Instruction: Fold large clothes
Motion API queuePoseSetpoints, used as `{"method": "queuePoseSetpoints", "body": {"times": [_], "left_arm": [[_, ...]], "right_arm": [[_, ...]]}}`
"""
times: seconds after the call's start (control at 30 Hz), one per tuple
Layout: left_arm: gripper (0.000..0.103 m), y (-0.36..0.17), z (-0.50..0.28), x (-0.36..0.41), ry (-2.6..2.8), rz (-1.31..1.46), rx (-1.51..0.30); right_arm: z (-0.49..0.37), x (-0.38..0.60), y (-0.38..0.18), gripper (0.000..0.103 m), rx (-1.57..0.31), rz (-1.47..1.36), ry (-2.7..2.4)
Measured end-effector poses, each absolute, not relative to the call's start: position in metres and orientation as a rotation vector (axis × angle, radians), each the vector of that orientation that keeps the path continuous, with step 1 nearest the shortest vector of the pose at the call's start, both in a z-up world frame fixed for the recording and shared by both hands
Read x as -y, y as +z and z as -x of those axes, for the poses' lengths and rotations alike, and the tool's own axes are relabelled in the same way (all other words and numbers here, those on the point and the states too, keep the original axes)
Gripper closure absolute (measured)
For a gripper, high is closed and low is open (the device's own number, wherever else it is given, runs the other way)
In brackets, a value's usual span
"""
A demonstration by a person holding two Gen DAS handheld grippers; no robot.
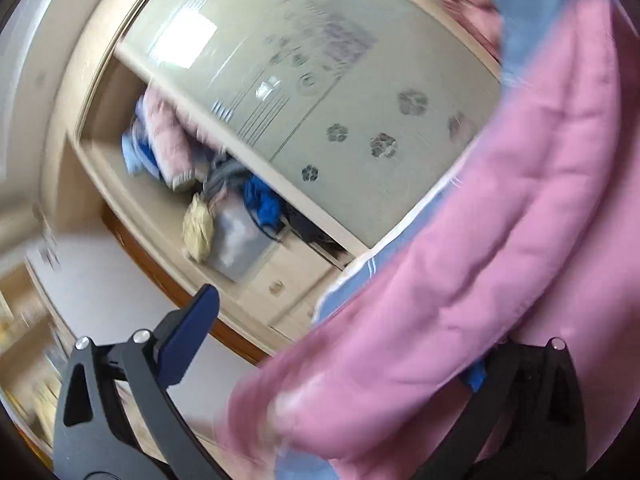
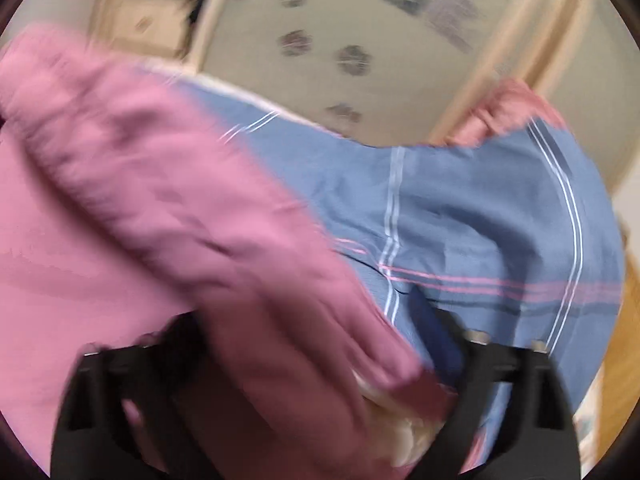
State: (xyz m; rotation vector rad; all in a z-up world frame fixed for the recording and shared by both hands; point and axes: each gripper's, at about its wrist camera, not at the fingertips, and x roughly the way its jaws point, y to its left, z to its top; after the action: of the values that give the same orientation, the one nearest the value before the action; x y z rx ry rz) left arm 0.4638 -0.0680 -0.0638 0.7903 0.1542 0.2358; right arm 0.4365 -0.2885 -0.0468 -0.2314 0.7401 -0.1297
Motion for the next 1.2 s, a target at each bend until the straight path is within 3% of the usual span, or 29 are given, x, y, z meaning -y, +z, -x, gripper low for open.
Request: {"method": "queuePoseSetpoints", "body": {"times": [0.17, 0.27, 0.37, 0.47, 0.6, 0.7, 0.83, 0.97, 1.2], "left_arm": [[0.002, 0.002, -0.442, 0.045, 0.331, -0.552, -0.081], [0.002, 0.015, -0.401, 0.047, 0.206, -0.362, -0.080], [0.002, -0.001, -0.382, 0.059, 0.007, -0.199, -0.203], [0.002, -0.060, -0.395, 0.080, -0.032, -0.084, -0.388], [0.002, -0.108, -0.453, 0.079, 0.023, -0.045, -0.523], [0.002, -0.115, -0.490, 0.077, 0.039, -0.028, -0.568], [0.002, -0.122, -0.530, 0.086, 0.096, -0.221, -0.573], [0.002, -0.118, -0.557, 0.061, 0.133, -0.182, -0.615], [0.002, -0.113, -0.580, 0.000, 0.275, -0.215, -0.627]], "right_arm": [[-0.416, 0.331, 0.025, 0.003, -0.571, -0.013, -0.312], [-0.391, 0.325, 0.039, 0.002, -0.508, -0.163, -0.221], [-0.381, 0.308, 0.015, 0.001, -0.544, -0.317, -0.097], [-0.390, 0.275, -0.036, 0.001, -0.668, -0.389, -0.046], [-0.429, 0.232, -0.083, 0.001, -0.749, -0.283, -0.081], [-0.450, 0.220, -0.085, 0.001, -0.748, -0.217, -0.102], [-0.485, 0.220, -0.094, 0.001, -0.776, -0.100, -0.093], [-0.498, 0.248, -0.099, 0.001, -0.766, -0.087, -0.114], [-0.492, 0.357, -0.138, 0.001, -0.788, -0.297, -0.350]]}}
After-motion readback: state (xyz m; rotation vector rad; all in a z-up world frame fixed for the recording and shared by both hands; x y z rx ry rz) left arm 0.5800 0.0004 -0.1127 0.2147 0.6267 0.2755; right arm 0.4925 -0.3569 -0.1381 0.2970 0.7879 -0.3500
